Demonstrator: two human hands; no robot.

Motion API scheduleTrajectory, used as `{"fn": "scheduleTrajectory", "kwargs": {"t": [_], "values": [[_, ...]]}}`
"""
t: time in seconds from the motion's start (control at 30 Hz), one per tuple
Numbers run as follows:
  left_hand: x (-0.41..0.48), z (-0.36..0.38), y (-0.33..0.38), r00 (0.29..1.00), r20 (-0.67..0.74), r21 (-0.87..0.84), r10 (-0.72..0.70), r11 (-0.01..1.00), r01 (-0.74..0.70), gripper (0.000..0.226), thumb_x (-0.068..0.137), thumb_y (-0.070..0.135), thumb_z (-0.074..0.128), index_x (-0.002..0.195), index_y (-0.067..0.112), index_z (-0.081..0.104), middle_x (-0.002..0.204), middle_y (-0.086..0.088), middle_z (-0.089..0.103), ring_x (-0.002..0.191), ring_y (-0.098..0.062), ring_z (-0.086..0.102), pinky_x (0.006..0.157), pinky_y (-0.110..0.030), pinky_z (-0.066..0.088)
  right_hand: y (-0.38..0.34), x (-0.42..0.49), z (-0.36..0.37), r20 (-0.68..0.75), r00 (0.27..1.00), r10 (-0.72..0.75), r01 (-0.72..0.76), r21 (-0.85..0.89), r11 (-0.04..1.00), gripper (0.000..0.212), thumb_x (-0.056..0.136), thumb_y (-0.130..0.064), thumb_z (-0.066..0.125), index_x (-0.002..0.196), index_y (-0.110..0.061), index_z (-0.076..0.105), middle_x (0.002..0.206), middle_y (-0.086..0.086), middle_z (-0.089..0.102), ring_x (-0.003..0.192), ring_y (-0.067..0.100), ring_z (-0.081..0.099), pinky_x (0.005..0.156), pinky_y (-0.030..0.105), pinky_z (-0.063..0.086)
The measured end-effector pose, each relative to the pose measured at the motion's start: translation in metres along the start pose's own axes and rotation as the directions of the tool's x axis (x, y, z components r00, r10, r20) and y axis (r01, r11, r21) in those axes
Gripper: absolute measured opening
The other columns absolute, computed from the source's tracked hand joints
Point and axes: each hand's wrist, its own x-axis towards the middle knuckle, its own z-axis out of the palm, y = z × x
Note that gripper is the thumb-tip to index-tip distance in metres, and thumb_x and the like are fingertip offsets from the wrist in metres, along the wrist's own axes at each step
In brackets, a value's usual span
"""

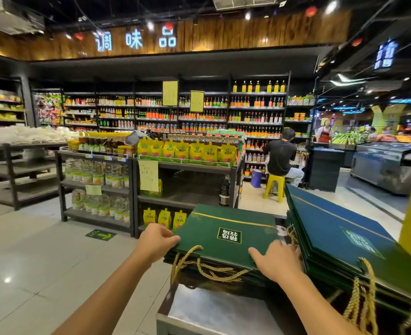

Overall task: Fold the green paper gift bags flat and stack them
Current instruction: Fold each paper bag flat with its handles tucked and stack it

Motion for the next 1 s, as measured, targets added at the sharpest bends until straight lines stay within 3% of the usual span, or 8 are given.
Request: {"fn": "scheduleTrajectory", "kwargs": {"t": [0.27,0.37,0.53,0.6,0.67,0.73,0.9,1.0], "values": [[-0.022,-0.016,0.001,0.993,-0.015,-0.297,-0.119,0.948,0.109,0.021,0.093,0.014,0.071,0.112,0.005,0.072,0.108,-0.009,0.071,0.103,-0.022,0.062,0.093,-0.039,0.053,0.011,-0.026,-0.007,-0.049,0.997,-0.055,0.071,0.490,0.869,0.053,0.102,-0.026,0.055,0.147,-0.004,0.036,0.135,0.012,0.048,0.106,0.021,0.049,0.086,0.029,0.037],[-0.048,-0.023,-0.001,0.991,-0.010,-0.436,-0.131,0.893,0.113,0.021,0.095,0.015,0.069,0.113,0.005,0.071,0.105,-0.009,0.073,0.097,-0.022,0.064,0.077,-0.030,0.049,0.026,-0.039,0.001,-0.056,0.998,-0.040,0.064,0.536,0.842,0.051,0.104,-0.032,0.047,0.151,-0.022,0.031,0.098,0.006,0.061,0.083,0.021,0.063,0.075,0.033,0.047],[-0.094,-0.026,-0.009,0.991,-0.051,-0.574,-0.127,0.816,0.075,0.024,0.095,0.018,0.069,0.117,0.010,0.071,0.107,-0.007,0.074,0.097,-0.018,0.064,0.084,-0.030,0.049,0.047,-0.063,0.013,-0.196,0.977,-0.083,0.187,0.608,0.772,0.039,0.099,-0.023,0.056,0.138,-0.024,0.052,0.066,0.007,0.064,0.042,0.007,0.044,0.050,0.027,0.038],[-0.110,-0.023,-0.014,0.990,-0.063,-0.608,-0.128,0.791,0.064,0.023,0.096,0.019,0.068,0.117,0.011,0.072,0.106,-0.006,0.075,0.089,-0.013,0.063,0.085,-0.030,0.049,0.056,-0.075,0.015,-0.238,0.966,-0.104,0.236,0.639,0.732,0.037,0.099,-0.021,0.058,0.136,-0.025,0.056,0.071,0.002,0.065,0.035,0.004,0.038,0.045,0.022,0.036],[-0.123,-0.018,-0.018,0.990,-0.060,-0.641,-0.124,0.765,0.057,0.019,0.097,0.018,0.067,0.113,0.014,0.075,0.101,-0.003,0.077,0.076,-0.008,0.060,0.080,-0.028,0.048,0.064,-0.084,0.013,-0.254,0.958,-0.133,0.269,0.641,0.719,0.035,0.099,-0.026,0.060,0.134,-0.027,0.058,0.096,0.001,0.067,0.049,0.003,0.054,0.052,0.013,0.038],[-0.132,-0.011,-0.023,0.990,-0.060,-0.655,-0.130,0.754,0.059,0.017,0.097,0.019,0.066,0.111,0.016,0.077,0.099,-0.001,0.078,0.083,-0.013,0.063,0.082,-0.029,0.048,0.075,-0.086,0.017,-0.257,0.955,-0.150,0.282,0.615,0.737,0.036,0.097,-0.035,0.060,0.133,-0.029,0.061,0.119,-0.003,0.061,0.088,0.005,0.063,0.075,0.015,0.039],[-0.143,0.011,-0.030,0.983,-0.069,-0.678,-0.169,0.731,0.078,0.024,0.099,0.024,0.063,0.121,0.016,0.071,0.107,-0.003,0.075,0.098,-0.021,0.065,0.082,-0.030,0.049,0.089,-0.086,0.027,-0.255,0.951,-0.178,0.290,0.523,0.802,0.036,0.096,-0.040,0.061,0.128,-0.025,0.066,0.134,0.002,0.057,0.126,0.016,0.052,0.103,0.031,0.037],[-0.157,0.028,-0.028,0.979,-0.042,-0.728,-0.198,0.678,0.105,0.037,0.098,0.042,0.060,0.122,0.016,0.067,0.110,-0.005,0.074,0.099,-0.021,0.068,0.087,-0.034,0.052,0.090,-0.087,0.029,-0.286,0.940,-0.185,0.308,0.483,0.820,0.035,0.096,-0.041,0.061,0.127,-0.024,0.068,0.135,0.003,0.059,0.127,0.018,0.052,0.099,0.026,0.034]]}}
